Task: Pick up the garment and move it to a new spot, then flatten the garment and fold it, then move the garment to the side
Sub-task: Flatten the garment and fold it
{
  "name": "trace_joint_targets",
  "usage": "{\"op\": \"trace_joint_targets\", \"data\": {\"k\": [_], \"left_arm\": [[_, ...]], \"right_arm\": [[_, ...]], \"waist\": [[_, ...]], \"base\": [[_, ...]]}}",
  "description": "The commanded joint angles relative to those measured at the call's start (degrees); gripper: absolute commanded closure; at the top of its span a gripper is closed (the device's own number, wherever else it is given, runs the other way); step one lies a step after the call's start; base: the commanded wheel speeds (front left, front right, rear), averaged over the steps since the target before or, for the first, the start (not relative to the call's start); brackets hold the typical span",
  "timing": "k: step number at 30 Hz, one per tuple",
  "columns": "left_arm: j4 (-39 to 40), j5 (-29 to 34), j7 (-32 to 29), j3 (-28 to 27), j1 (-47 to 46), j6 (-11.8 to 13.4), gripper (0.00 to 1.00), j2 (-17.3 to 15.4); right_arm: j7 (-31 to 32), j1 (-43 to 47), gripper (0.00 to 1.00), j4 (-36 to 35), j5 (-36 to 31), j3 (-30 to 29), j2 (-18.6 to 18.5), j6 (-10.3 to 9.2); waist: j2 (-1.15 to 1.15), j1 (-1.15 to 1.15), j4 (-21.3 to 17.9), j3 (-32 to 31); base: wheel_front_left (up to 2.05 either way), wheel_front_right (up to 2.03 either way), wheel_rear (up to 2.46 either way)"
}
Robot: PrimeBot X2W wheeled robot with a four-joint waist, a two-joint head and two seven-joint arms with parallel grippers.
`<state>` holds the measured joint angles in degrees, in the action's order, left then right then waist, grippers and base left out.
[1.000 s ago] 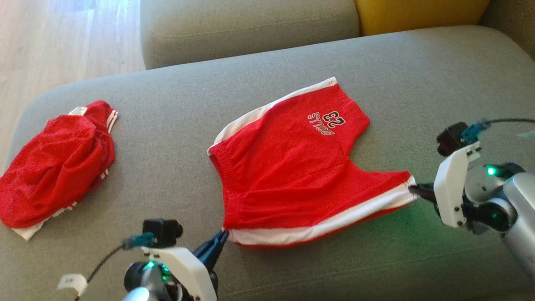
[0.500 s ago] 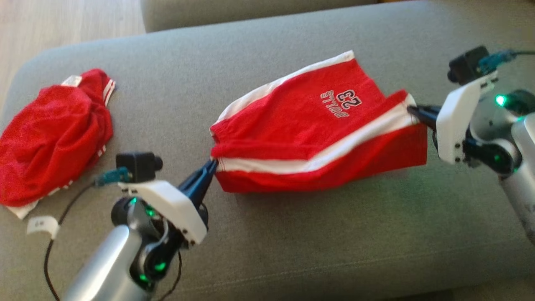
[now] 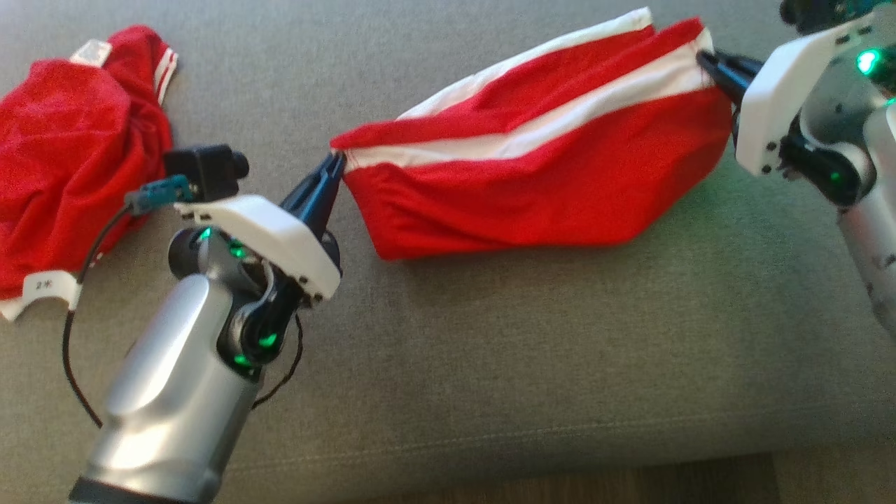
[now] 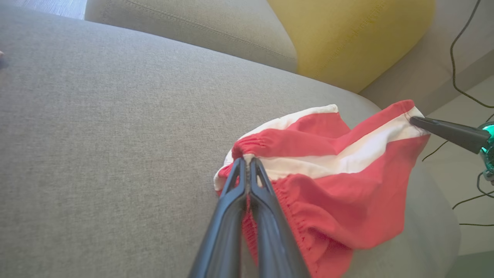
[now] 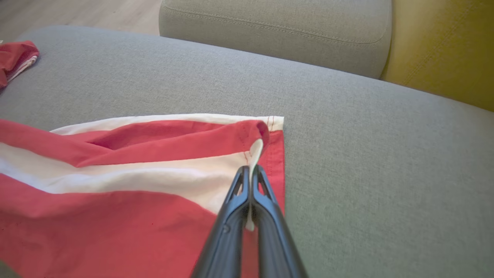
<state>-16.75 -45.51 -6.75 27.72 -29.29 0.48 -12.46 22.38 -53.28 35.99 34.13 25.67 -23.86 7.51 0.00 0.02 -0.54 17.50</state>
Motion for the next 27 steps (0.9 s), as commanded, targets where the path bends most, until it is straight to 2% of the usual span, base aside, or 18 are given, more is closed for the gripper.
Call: {"op": "trace_joint_targets", "data": {"k": [1,12,27], "left_arm": [[1.0,0.4,1.0,-2.5,-3.1,-0.3,1.00,-0.8],[-7.1,2.6,5.7,-1.6,-9.0,-1.7,1.00,1.7],[-13.3,3.9,9.2,0.3,-12.9,-3.7,1.00,3.8]], "right_arm": [[-1.3,-2.0,1.00,-0.8,-0.6,-0.2,0.3,-0.02],[-8.1,-7.4,1.00,8.8,-2.2,0.9,1.2,-0.02],[-16.2,-11.9,1.00,15.4,-1.9,4.1,2.4,-0.02]], "waist": [[0.00,-0.02,0.8,1.6],[0.00,-0.02,2.3,5.9],[0.00,-0.02,2.8,8.9]], "base": [[0.00,0.00,0.00],[0.00,0.00,0.00],[0.00,0.00,0.00]]}}
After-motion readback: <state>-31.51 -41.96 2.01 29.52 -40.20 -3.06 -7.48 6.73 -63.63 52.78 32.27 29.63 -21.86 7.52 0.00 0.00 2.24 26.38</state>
